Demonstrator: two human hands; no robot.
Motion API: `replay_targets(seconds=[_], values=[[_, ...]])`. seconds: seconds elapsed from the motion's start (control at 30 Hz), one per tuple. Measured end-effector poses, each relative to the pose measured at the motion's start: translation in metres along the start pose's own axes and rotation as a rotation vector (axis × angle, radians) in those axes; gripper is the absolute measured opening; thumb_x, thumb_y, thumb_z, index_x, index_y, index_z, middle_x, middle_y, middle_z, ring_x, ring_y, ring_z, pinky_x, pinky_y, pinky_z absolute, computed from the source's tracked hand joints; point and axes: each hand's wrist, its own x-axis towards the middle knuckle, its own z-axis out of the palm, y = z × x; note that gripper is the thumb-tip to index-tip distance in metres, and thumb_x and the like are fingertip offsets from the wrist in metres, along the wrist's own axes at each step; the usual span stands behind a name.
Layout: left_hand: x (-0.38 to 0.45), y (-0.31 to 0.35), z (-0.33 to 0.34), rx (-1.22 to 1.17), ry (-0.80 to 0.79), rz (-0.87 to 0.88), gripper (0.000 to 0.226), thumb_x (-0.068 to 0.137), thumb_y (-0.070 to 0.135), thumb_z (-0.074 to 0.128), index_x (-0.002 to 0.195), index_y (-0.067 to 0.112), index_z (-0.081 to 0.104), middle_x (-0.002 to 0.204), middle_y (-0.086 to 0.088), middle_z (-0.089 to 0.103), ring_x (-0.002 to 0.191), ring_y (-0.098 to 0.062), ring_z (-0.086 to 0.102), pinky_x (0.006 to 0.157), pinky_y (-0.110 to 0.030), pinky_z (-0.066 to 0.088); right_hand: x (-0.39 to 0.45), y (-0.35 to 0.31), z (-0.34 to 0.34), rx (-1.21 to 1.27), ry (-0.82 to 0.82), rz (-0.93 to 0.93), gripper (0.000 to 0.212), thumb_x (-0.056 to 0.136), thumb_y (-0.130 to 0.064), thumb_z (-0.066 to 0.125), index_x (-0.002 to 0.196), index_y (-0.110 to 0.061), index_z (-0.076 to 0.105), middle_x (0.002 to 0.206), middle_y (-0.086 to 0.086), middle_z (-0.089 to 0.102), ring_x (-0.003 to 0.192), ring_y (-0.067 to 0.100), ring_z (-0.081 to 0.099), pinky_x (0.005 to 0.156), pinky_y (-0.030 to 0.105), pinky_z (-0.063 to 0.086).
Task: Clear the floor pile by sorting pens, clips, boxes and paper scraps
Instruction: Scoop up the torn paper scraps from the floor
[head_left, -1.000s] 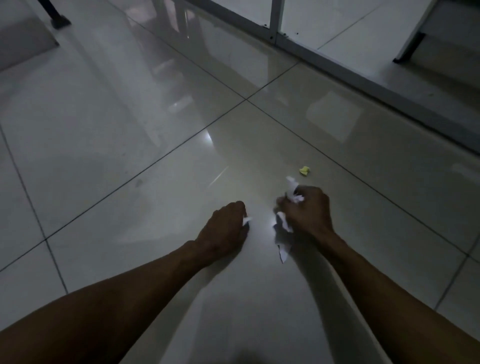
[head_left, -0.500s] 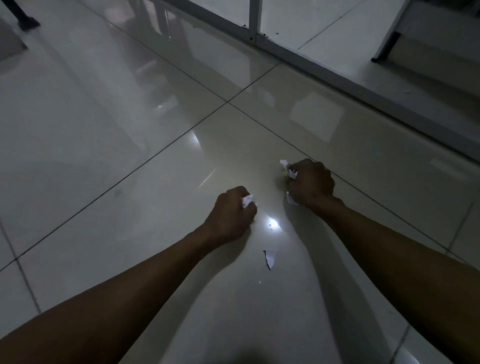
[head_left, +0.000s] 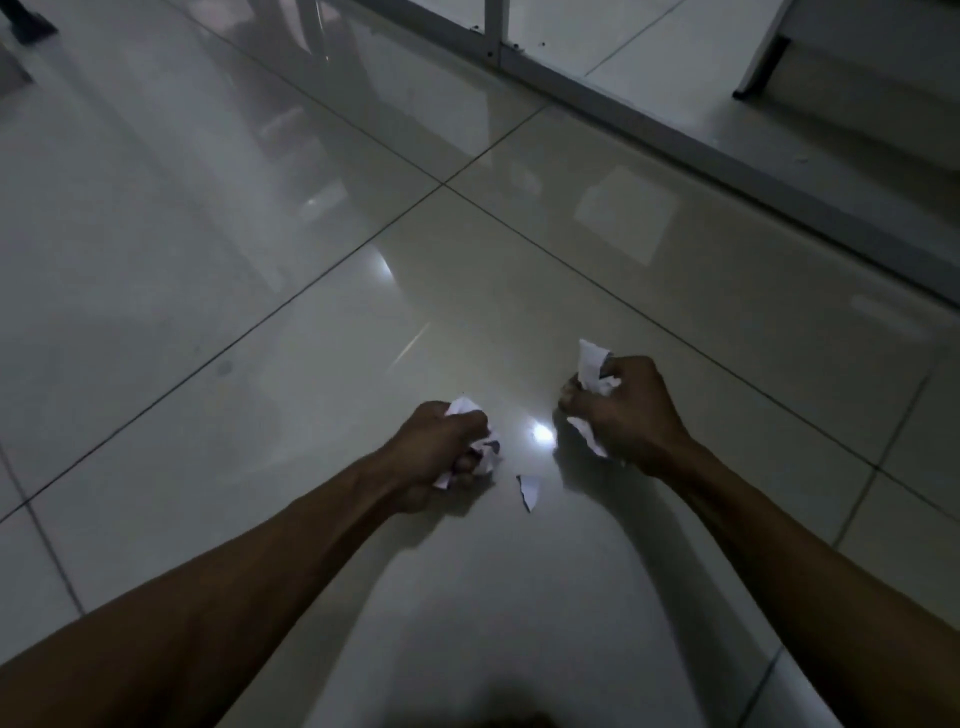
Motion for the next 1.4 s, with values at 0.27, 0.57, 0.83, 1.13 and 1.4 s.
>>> replay_targets(seconds=[0.27,0.57,0.83,1.13,1.4], values=[[0.000,0.008,0.001,-0.179,0.055,-0.039,0.031,0.087,-0.006,0.038,0.066,0.018,0.036,0.062,-0.005,0.046,0.033,-0.006,0.028,0.035,-0.010,0.019,-0.052,0.011,0.021,-0.525,-0.098,-0.133,0.042,0.081,-0.020,0.074,0.048,-0.028,0.048,0.052,-0.013,0.053,0.054,0.003,0.054,0.050,0.014,0.033],[0.007,0.024,0.008,-0.292,-0.006,-0.061,0.027,0.088,-0.002,0.034,0.072,0.020,0.036,0.057,0.001,0.049,0.031,-0.004,0.025,0.032,-0.010,0.019,-0.066,0.012,0.042,-0.680,-0.046,-0.299,0.026,0.088,-0.026,0.062,0.063,-0.022,0.055,0.073,-0.002,0.056,0.064,0.017,0.050,0.053,0.030,0.027],[0.020,0.043,0.039,-0.455,-0.195,-0.078,0.022,0.087,0.002,0.030,0.072,0.016,0.036,0.052,0.000,0.044,0.028,-0.005,0.023,0.030,-0.013,0.018,-0.053,0.001,0.017,-0.224,-0.072,0.030,0.021,0.087,-0.009,0.066,0.070,-0.020,0.062,0.056,-0.008,0.060,0.048,0.004,0.058,0.050,0.016,0.042],[0.041,0.085,0.137,-0.370,-0.457,-0.102,0.024,0.090,0.006,0.028,0.070,0.015,0.037,0.046,0.003,0.043,0.026,-0.004,0.024,0.027,-0.013,0.022,-0.048,-0.005,-0.107,0.598,0.388,0.228,0.019,0.089,-0.013,0.067,0.082,0.004,0.069,0.042,0.002,0.045,0.032,0.014,0.036,0.036,0.017,0.025],[0.034,0.091,0.248,-0.282,-0.664,-0.159,0.029,0.090,0.007,0.027,0.063,0.012,0.038,0.044,0.003,0.043,0.027,-0.004,0.022,0.027,-0.013,0.022,-0.089,0.032,-0.198,0.843,0.576,0.278,0.031,0.087,-0.025,0.067,0.058,-0.016,0.073,0.053,0.008,0.043,0.043,0.019,0.034,0.045,0.023,0.020]])
